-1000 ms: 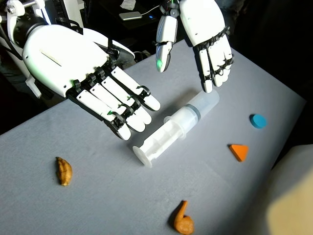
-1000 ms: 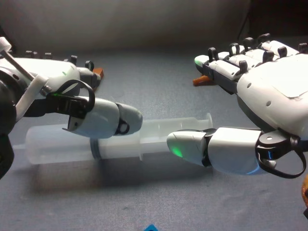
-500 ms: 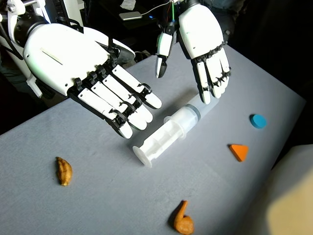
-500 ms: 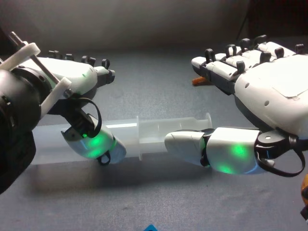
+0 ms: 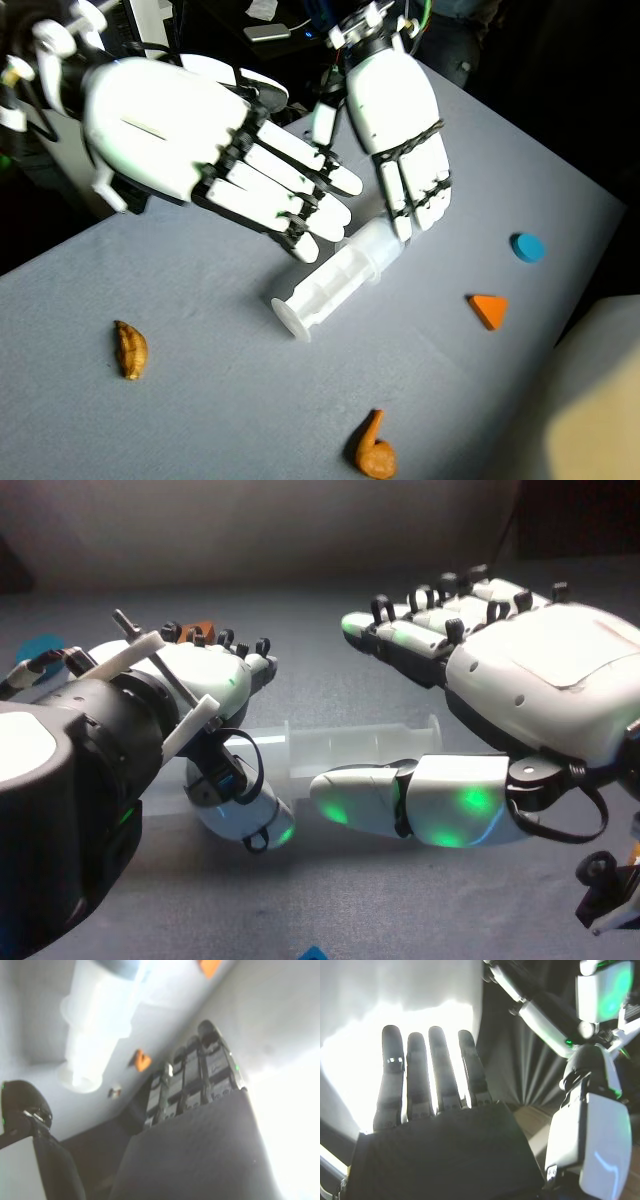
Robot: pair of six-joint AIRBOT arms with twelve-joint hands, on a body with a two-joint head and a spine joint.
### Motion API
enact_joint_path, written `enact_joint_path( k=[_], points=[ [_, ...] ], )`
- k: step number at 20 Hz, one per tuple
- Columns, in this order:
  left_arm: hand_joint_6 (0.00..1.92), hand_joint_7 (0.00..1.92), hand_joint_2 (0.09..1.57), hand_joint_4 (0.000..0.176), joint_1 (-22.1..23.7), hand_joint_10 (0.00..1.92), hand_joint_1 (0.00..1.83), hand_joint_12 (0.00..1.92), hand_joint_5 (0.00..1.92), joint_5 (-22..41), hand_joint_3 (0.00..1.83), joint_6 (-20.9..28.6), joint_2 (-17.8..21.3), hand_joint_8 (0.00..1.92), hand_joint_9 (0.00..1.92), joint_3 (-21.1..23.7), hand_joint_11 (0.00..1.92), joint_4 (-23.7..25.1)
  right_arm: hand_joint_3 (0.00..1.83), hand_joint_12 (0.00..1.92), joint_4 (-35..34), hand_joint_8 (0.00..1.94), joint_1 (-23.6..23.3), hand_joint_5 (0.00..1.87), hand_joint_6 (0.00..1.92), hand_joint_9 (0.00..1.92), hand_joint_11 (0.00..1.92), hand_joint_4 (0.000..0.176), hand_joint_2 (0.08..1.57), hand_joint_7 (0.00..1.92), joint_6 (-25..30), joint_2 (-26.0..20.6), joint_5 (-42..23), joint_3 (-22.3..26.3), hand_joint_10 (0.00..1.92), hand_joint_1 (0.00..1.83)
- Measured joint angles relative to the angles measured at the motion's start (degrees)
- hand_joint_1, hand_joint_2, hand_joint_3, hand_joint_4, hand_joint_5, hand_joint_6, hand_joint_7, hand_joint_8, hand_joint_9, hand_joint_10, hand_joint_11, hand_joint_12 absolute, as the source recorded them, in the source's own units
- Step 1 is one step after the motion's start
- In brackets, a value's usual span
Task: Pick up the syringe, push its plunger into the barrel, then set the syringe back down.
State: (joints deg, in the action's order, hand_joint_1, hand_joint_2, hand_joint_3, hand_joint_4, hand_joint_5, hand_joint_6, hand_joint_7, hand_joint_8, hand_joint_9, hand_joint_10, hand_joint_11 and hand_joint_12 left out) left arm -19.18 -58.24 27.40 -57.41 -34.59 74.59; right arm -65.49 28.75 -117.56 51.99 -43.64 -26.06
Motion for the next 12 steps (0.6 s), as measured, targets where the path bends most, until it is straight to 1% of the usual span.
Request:
enact_joint_path(
  k=[2, 3, 6, 8, 12],
  points=[
    [0.0, 0.0, 0.91, 0.073, -1.6, 0.0, 0.73, 0.3, 0.01, -0.9, 0.0, 0.5, -0.7, 0.0, 0.01, -0.6, 0.0, 3.0, 0.0, 0.74, 0.4, 0.0, 0.3, 0.13, 0.0, 0.15, 0.0, 0.063, 0.89, 0.16, -0.1, 0.2, -1.0, -0.1, 0.0, 0.05],
    [0.0, 0.0, 0.91, 0.073, -2.6, 0.0, 0.73, 0.27, 0.01, -1.3, 0.0, 3.9, -1.1, 0.0, 0.02, -0.9, 0.0, 4.3, 0.0, 0.74, 0.5, 0.0, 0.4, 0.13, 0.0, 0.15, 0.0, 0.063, 0.9, 0.17, -0.5, 0.4, -1.6, -0.1, 0.0, 0.04],
    [0.0, 0.0, 0.9, 0.073, -4.4, 0.0, 0.73, 0.2, 0.0, -2.2, 0.0, 4.5, -3.2, 0.0, 0.01, -2.6, 0.0, 4.2, 0.0, 0.74, 0.4, 0.0, 0.8, 0.13, 0.0, 0.15, 0.0, 0.063, 0.9, 0.17, -0.8, 1.0, -2.9, -0.1, 0.0, 0.01],
    [0.0, 0.0, 0.9, 0.073, -5.4, 0.0, 0.73, 0.2, 0.0, -2.3, 0.0, 5.2, -4.1, 0.0, 0.01, -3.4, 0.0, 5.6, 0.0, 0.74, 0.4, 0.0, 0.8, 0.13, 0.0, 0.15, 0.0, 0.063, 0.9, 0.17, -0.8, 1.0, -3.5, 0.0, 0.0, 0.01],
    [0.0, 0.0, 0.91, 0.073, -8.0, 0.0, 0.71, 0.2, 0.0, -2.4, 0.0, 7.9, -5.3, 0.0, 0.0, -4.5, 0.0, 6.4, 0.0, 0.65, 0.4, 0.0, 0.8, 0.11, 0.0, 0.12, 0.0, 0.064, 0.91, 0.15, -0.9, 1.1, -3.8, 0.3, 0.0, 0.01]
  ],
)
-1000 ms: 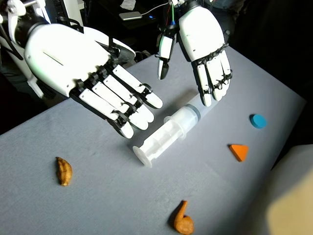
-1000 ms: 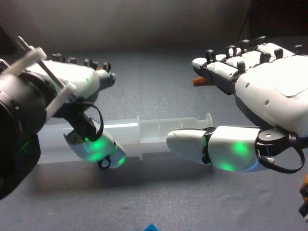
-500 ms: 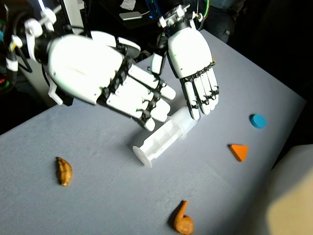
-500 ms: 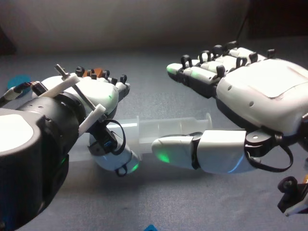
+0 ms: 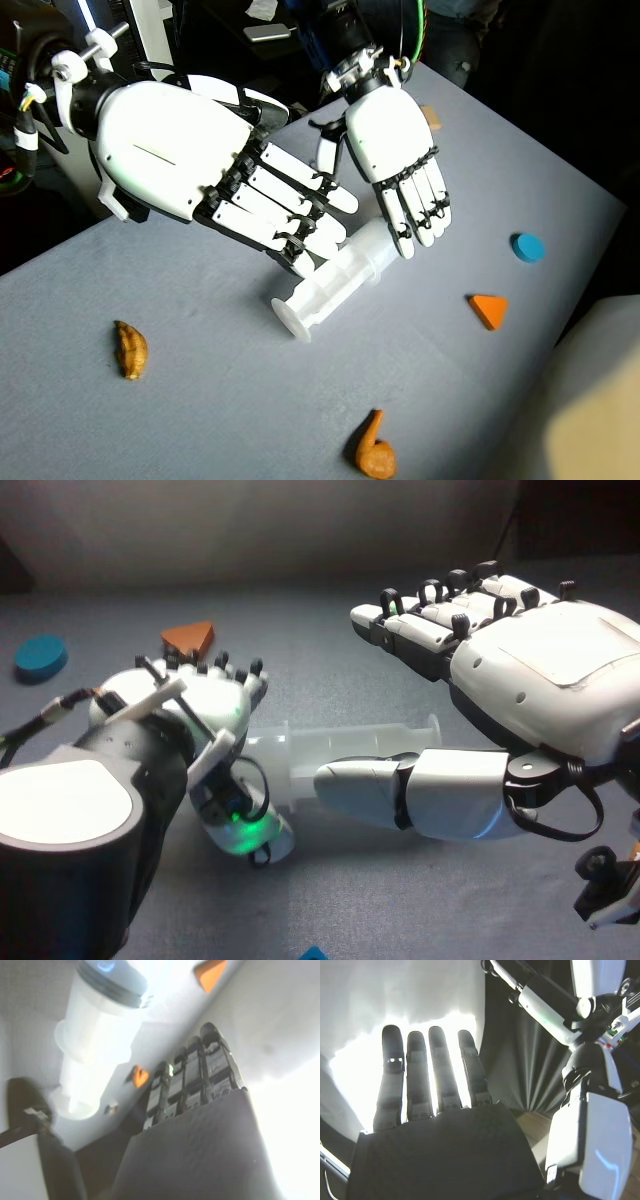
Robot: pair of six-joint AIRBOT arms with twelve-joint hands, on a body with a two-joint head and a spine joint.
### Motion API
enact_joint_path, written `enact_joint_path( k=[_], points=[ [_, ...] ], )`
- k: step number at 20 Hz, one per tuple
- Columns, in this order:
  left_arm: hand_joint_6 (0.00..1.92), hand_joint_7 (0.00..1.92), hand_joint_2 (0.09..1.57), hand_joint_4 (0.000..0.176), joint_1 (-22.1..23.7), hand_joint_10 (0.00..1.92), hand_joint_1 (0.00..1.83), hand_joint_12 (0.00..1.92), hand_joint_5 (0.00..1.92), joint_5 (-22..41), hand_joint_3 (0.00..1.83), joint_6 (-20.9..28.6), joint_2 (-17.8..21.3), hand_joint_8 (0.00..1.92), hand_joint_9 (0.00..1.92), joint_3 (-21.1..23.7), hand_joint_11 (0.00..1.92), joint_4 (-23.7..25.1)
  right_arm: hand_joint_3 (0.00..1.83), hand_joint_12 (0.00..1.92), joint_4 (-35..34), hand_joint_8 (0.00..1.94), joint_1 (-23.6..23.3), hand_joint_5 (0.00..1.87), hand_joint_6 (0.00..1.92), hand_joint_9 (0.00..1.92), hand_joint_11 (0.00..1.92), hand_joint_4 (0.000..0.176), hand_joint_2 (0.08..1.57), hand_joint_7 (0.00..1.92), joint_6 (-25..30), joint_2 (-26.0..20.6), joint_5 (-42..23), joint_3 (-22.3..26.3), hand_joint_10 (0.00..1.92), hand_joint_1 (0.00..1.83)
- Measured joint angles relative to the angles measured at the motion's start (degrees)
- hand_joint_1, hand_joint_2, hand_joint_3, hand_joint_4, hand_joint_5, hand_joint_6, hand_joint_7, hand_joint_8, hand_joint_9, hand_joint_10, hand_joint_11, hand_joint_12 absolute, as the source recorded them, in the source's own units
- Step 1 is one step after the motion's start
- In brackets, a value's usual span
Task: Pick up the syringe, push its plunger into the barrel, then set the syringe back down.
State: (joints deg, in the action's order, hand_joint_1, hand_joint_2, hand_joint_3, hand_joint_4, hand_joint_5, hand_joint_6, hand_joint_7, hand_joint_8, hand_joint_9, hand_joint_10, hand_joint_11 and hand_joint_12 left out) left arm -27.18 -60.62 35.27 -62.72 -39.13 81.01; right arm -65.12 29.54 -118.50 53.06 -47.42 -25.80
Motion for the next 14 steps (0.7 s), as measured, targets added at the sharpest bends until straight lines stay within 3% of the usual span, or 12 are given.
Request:
enact_joint_path(
  k=[3, 7, 9, 14],
  points=[
    [0.0, 0.0, 0.91, 0.073, -1.3, 0.0, 0.7, 0.32, 0.0, -0.1, 0.0, 0.6, -0.6, 0.0, 0.0, -1.4, 0.0, 0.2, 0.0, 0.63, 0.0, 0.0, 0.0, 0.09, 0.0, 0.12, 0.0, 0.065, 0.92, 0.15, 0.0, 0.1, -0.1, 0.1, 0.0, 0.01],
    [0.0, 0.0, 0.92, 0.074, -2.0, 0.0, 0.69, 0.12, 0.0, 0.5, 0.0, 1.0, -0.8, 0.0, 0.0, -3.0, 0.0, 0.3, 0.0, 0.66, 0.0, 0.0, 0.0, 0.06, 0.0, 0.1, 0.0, 0.066, 0.92, 0.12, 0.0, 0.1, -0.3, 0.1, 0.0, 0.02],
    [0.0, 0.0, 0.93, 0.075, -2.4, 0.0, 0.67, 0.11, 0.0, 0.4, 0.01, 1.2, -1.4, 0.0, 0.0, -4.1, 0.0, 1.0, 0.0, 0.64, 0.0, 0.0, 0.0, 0.05, 0.0, 0.08, 0.0, 0.067, 0.92, 0.1, 0.0, 0.1, -0.3, 0.1, 0.0, 0.02],
    [0.0, 0.0, 0.92, 0.077, -3.0, 0.0, 0.67, 0.25, 0.0, 1.7, 0.0, 1.9, -3.5, 0.0, 0.0, -6.6, 0.0, 0.8, 0.0, 0.69, -0.1, 0.01, -0.4, 0.08, 0.01, 0.11, 0.0, 0.065, 0.92, 0.15, 0.0, 0.0, -0.5, 0.2, 0.01, 0.01]
  ],
)
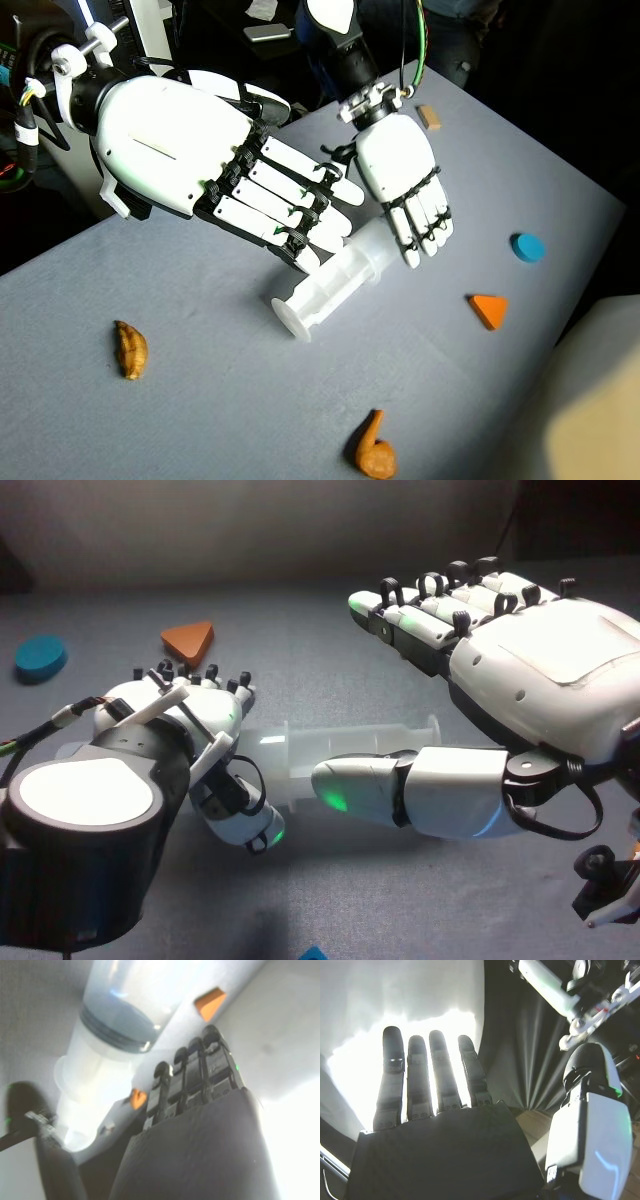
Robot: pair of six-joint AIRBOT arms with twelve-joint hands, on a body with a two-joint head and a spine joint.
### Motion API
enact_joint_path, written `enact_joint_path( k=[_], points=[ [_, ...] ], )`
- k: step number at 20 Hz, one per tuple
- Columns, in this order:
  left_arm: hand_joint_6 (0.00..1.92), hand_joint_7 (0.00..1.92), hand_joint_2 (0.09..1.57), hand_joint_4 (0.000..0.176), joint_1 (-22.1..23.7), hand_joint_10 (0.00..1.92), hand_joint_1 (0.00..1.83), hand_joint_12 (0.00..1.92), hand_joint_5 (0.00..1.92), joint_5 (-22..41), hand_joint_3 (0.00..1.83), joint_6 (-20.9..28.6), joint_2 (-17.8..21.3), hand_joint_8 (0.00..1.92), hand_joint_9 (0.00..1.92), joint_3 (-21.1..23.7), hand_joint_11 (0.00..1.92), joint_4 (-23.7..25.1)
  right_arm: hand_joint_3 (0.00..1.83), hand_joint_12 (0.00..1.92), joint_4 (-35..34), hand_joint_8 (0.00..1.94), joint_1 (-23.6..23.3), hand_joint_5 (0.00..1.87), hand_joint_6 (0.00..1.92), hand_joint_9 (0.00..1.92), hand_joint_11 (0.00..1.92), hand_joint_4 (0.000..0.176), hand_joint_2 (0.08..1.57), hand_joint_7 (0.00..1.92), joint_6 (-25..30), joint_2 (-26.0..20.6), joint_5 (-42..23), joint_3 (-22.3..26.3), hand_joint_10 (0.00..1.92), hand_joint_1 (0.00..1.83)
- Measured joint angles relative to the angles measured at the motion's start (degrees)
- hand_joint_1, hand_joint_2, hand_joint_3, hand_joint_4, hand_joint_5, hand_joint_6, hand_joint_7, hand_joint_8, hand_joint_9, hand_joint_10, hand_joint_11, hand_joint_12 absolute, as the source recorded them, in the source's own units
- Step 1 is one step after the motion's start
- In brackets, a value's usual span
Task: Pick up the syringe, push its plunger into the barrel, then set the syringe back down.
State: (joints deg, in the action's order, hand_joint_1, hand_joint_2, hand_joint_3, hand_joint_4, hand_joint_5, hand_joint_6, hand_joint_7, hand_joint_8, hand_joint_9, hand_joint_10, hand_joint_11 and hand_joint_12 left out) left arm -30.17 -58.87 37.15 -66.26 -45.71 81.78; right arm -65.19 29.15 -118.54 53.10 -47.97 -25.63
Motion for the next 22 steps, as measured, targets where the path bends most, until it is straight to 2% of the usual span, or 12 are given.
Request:
enact_joint_path(
  k=[14, 22],
  points=[
    [0.0, 0.0, 0.91, 0.074, -3.0, 0.0, 0.68, 0.2, 0.0, 0.2, 0.0, 0.8, -5.4, 0.0, 0.0, -4.2, 0.0, 3.0, 0.0, 0.66, 0.0, 0.0, 0.0, 0.09, 0.0, 0.12, 0.0, 0.065, 0.93, 0.16, 0.2, 0.1, -0.4, 0.1, 0.0, 0.0],
    [0.0, 0.0, 0.91, 0.074, -6.1, 0.0, 0.69, 0.19, 0.0, 0.7, 0.0, 4.2, -5.7, 0.0, 0.0, -5.3, 0.0, 5.7, 0.0, 0.65, 0.0, 0.0, 0.0, 0.1, 0.0, 0.12, 0.0, 0.065, 0.93, 0.16, 0.2, 0.1, -0.5, 0.1, 0.0, 0.0]
  ],
)
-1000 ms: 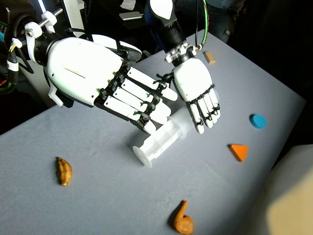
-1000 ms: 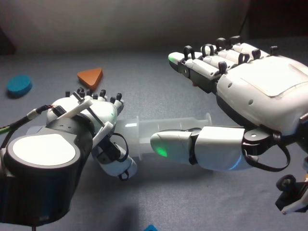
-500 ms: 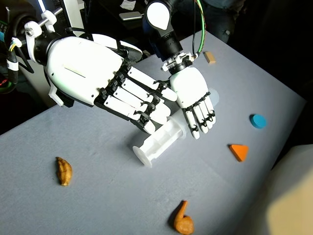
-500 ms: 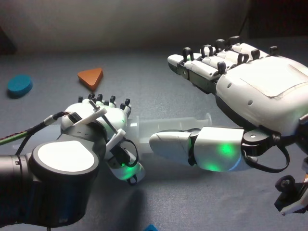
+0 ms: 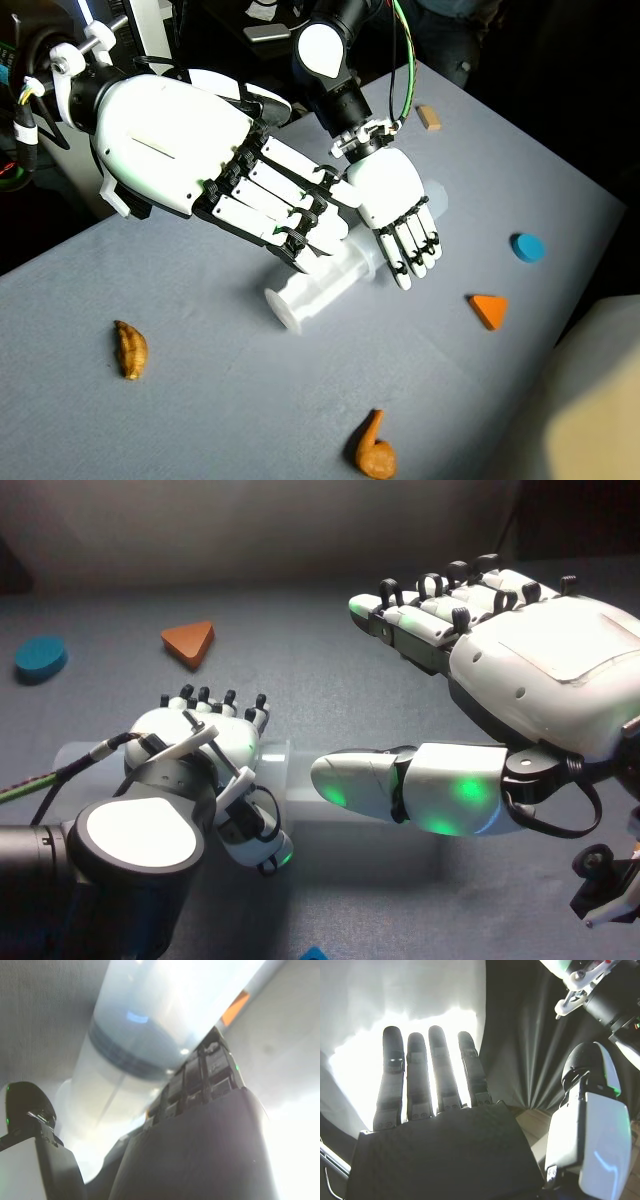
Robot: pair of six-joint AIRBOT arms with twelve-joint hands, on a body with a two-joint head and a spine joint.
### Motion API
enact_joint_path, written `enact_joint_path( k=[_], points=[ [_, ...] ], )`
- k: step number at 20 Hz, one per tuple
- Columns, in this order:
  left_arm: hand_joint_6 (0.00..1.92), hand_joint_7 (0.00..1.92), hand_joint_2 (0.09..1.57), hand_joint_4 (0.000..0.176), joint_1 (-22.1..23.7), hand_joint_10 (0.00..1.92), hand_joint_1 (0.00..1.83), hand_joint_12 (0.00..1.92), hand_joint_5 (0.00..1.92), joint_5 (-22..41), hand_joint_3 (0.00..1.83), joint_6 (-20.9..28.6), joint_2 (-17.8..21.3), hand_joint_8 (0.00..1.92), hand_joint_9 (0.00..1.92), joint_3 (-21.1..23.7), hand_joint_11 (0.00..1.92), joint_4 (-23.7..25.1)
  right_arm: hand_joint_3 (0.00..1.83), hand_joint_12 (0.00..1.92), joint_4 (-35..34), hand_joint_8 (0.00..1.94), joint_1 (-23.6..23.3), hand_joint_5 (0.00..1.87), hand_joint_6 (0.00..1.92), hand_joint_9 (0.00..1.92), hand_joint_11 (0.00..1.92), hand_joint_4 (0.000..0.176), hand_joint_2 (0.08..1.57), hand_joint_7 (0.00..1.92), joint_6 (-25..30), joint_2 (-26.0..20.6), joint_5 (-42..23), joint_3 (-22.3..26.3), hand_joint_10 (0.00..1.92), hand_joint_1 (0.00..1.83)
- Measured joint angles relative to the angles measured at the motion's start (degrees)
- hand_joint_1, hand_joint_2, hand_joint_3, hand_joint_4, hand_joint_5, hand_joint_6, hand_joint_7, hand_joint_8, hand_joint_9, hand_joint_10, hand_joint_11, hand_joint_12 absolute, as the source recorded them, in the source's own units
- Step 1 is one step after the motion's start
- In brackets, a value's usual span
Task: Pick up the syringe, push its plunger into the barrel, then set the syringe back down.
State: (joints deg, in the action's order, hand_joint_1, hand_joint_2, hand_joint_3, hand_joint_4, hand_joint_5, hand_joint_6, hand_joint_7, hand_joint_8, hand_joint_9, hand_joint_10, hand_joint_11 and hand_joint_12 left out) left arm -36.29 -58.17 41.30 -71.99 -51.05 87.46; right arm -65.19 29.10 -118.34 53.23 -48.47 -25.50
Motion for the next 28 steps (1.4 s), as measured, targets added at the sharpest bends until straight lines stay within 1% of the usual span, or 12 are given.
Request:
enact_joint_path(
  k=[9, 10, 11, 13, 15, 17, 19, 22, 23, 24, 25, 28],
  points=[
    [0.0, 0.0, 0.91, 0.069, 0.0, 0.0, 0.71, 0.2, 0.0, 0.6, 0.0, 0.1, -0.3, 0.0, 0.0, -0.7, 0.0, 0.8, 0.0, 0.69, 0.0, 0.0, 0.0, 0.13, 0.0, 0.13, 0.0, 0.064, 0.93, 0.17, 0.0, 0.1, -0.1, 0.0, 0.0, 0.0],
    [0.01, 0.0, 0.91, 0.06, 0.0, 0.0, 0.73, 0.19, 0.02, 0.7, 0.0, 0.2, -0.4, 0.0, 0.0, -0.9, 0.0, 1.4, 0.0, 0.69, 0.0, 0.0, 0.0, 0.13, 0.0, 0.13, 0.0, 0.064, 0.93, 0.17, 0.0, 0.1, -0.1, 0.0, 0.0, 0.0],
    [0.01, 0.0, 0.91, 0.06, 0.0, 0.0, 0.73, 0.19, 0.02, 1.2, 0.0, 0.5, -0.4, 0.0, 0.0, -1.1, 0.0, 1.9, 0.0, 0.69, 0.0, 0.0, 0.0, 0.13, 0.0, 0.13, 0.0, 0.064, 0.93, 0.17, 0.0, 0.1, -0.1, 0.0, 0.0, 0.0],
    [0.0, 0.06, 0.92, 0.041, -0.3, 0.0, 0.78, 0.39, 0.1, 2.6, 0.0, 1.7, -0.5, 0.0, 0.09, -1.7, 0.0, 3.8, 0.0, 0.71, 0.0, 0.0, 0.0, 0.13, 0.0, 0.13, 0.0, 0.064, 0.92, 0.17, 0.0, 0.1, -0.4, 0.0, 0.0, 0.02],
    [0.0, 0.19, 0.95, 0.0, -0.3, 0.0, 0.82, 0.65, 0.23, 3.3, 0.0, 1.9, -0.7, 0.0, 0.2, -1.7, 0.0, 4.3, 0.0, 0.75, -0.1, 0.0, 0.1, 0.13, 0.0, 0.13, 0.0, 0.063, 0.92, 0.17, 0.5, 0.3, -1.5, 0.4, 0.0, 0.0],
    [0.01, 0.41, 1.02, 0.0, -0.4, 0.01, 0.91, 0.76, 0.43, 3.6, 0.0, 2.3, -0.8, 0.01, 0.36, -1.7, 0.08, 4.7, 0.0, 0.77, -0.3, 0.0, 0.1, 0.14, 0.0, 0.13, 0.0, 0.063, 0.93, 0.17, 0.6, 0.5, -1.9, 0.9, 0.0, 0.0],
    [0.01, 0.64, 1.07, 0.0, -0.4, 0.02, 1.03, 0.76, 0.6, 3.9, 0.0, 2.5, -0.9, 0.01, 0.56, -1.7, 0.28, 4.7, 0.0, 0.77, -0.3, 0.0, 0.1, 0.14, 0.0, 0.13, 0.0, 0.063, 0.93, 0.17, 0.6, 0.5, -2.1, 1.1, 0.0, 0.0],
    [0.01, 0.88, 1.15, 0.0, -0.4, 0.02, 1.1, 0.74, 0.81, 4.2, 0.0, 2.8, -1.1, 0.01, 0.81, -1.7, 0.53, 5.5, 0.0, 0.74, -0.4, 0.0, 0.1, 0.14, 0.0, 0.13, 0.0, 0.063, 0.92, 0.17, 0.6, 0.5, -2.3, 1.1, 0.0, 0.01],
    [0.86, 0.95, 1.15, 0.0, -0.4, 0.04, 1.18, 0.83, 0.87, 4.1, 0.0, 2.7, -1.3, 0.85, 0.92, -1.7, 0.63, 5.9, 0.0, 0.74, -0.4, 0.0, 0.1, 0.14, 0.0, 0.13, 0.0, 0.063, 0.92, 0.17, 0.6, 0.5, -2.4, 1.1, 0.0, 0.01],
    [1.02, 0.92, 1.15, 0.0, -0.4, 1.12, 1.32, 0.95, 0.87, 4.0, 0.01, 2.6, -1.4, 1.05, 0.79, -1.7, 0.7, 6.3, 0.0, 0.75, -0.4, 0.0, 0.1, 0.15, 0.0, 0.14, 0.0, 0.063, 0.92, 0.18, 0.7, 0.5, -2.5, 1.1, 0.0, 0.01],
    [1.02, 0.9, 1.16, 0.0, -0.4, 1.37, 1.35, 1.11, 0.86, 4.0, 0.0, 2.7, -1.4, 1.14, 0.75, -1.7, 0.71, 6.4, 0.0, 0.77, -0.3, 0.0, 0.1, 0.15, 0.0, 0.14, 0.0, 0.063, 0.92, 0.19, 0.7, 0.5, -2.5, 1.1, 0.0, 0.01],
    [0.99, 0.88, 1.18, 0.0, -0.4, 1.47, 1.36, 1.28, 0.86, 4.0, 0.0, 3.4, -1.4, 1.21, 0.73, -1.7, 0.68, 6.3, 0.0, 0.74, -0.4, 0.0, 0.1, 0.13, 0.0, 0.12, 0.0, 0.064, 0.93, 0.17, 0.7, 0.5, -2.6, 1.1, 0.0, 0.0]
  ],
)
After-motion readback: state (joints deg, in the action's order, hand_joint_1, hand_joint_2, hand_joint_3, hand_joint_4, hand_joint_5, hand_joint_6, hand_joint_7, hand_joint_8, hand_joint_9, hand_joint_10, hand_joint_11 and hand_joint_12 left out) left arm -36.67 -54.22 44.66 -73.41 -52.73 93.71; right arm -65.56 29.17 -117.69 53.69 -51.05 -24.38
